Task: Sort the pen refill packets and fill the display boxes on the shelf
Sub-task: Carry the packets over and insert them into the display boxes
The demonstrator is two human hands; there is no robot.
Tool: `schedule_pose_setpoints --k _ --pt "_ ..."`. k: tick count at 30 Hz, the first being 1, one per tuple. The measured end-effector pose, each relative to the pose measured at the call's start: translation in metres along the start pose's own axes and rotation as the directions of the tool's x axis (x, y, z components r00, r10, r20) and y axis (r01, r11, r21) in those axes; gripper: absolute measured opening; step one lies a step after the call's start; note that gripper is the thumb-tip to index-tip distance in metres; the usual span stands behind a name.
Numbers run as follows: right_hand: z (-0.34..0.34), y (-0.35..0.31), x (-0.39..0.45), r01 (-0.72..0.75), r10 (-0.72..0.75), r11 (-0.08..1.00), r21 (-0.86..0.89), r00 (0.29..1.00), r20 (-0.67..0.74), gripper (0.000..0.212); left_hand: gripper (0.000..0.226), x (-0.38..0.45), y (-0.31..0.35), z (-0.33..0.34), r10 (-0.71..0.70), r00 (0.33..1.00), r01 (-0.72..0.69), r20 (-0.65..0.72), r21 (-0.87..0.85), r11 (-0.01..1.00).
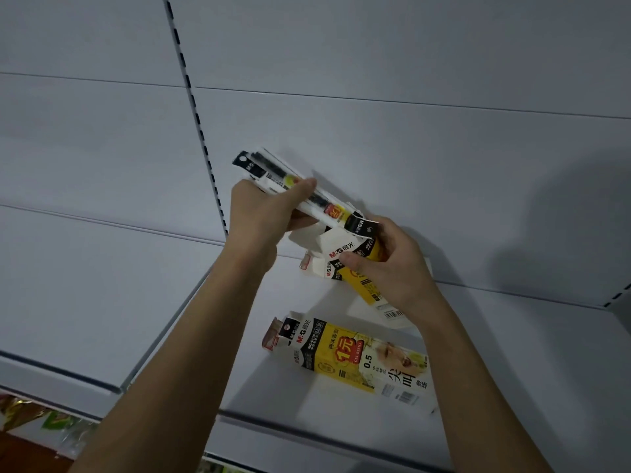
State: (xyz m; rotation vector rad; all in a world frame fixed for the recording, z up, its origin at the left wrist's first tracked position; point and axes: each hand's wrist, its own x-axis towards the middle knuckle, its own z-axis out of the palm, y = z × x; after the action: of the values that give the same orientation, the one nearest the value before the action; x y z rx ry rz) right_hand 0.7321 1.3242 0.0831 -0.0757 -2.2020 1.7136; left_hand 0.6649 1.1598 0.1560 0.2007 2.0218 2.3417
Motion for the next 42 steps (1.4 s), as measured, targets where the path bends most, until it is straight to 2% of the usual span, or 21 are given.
schedule_pose_setpoints --k 4,9,14,20,23,27,28,31,34,38,42 --pt "0.002 -0.001 0.001 -0.006 0.006 1.0 0.001 1.0 -0.003 0.045 0.016 0.0 0.002 0.004 0.023 0.999 -0.025 0.027 0.073 0.997" --pt "0.006 -0.001 0.0 0.008 -0.008 1.0 -0.026 1.0 0.012 0.047 0.021 0.003 -0.001 0.011 0.108 0.994 -0.108 0.019 0.331 0.938" --pt "0.003 -0.003 0.001 0.0 0.0 1.0 0.004 1.0 -0.026 0.046 0.018 0.001 0.003 0.02 0.053 0.995 -0.073 0.08 0.271 0.96" --pt "0.008 -0.006 0.001 -0.019 0.018 1.0 0.02 1.0 0.006 0.044 0.025 -0.007 -0.018 0.038 0.01 0.995 -0.05 0.099 0.405 0.913" --pt "0.011 -0.003 0.002 -0.021 0.021 1.0 0.007 1.0 -0.003 0.046 0.02 -0.007 -0.022 0.034 -0.006 0.993 -0.044 0.115 0.427 0.903" --pt "0.014 -0.003 0.003 -0.032 0.032 0.999 0.013 0.999 0.017 0.046 0.014 -0.008 -0.009 0.021 0.019 0.951 -0.124 0.309 0.326 0.937" --pt "0.014 -0.003 0.004 -0.029 0.029 1.0 0.002 0.999 0.021 0.045 0.016 -0.007 -0.006 0.018 0.033 0.951 -0.134 0.308 0.313 0.94" --pt "0.015 -0.003 0.005 -0.027 0.028 0.999 -0.045 0.999 0.03 0.043 0.024 0.003 0.001 0.0 0.095 0.986 -0.136 0.135 0.337 0.932" --pt "0.018 -0.002 0.006 -0.033 0.037 0.995 -0.09 0.999 0.037 0.043 0.019 0.011 0.002 -0.012 0.192 0.968 -0.247 0.164 0.461 0.852" --pt "0.027 -0.002 0.008 -0.021 0.03 0.989 -0.149 0.998 0.056 0.042 0.018 0.009 -0.019 -0.009 0.028 0.97 -0.171 0.24 0.601 0.781" --pt "0.032 0.002 0.006 -0.03 0.052 0.964 -0.265 0.996 0.076 0.043 0.011 0.013 -0.034 -0.02 -0.087 0.952 -0.117 0.292 0.613 0.781"
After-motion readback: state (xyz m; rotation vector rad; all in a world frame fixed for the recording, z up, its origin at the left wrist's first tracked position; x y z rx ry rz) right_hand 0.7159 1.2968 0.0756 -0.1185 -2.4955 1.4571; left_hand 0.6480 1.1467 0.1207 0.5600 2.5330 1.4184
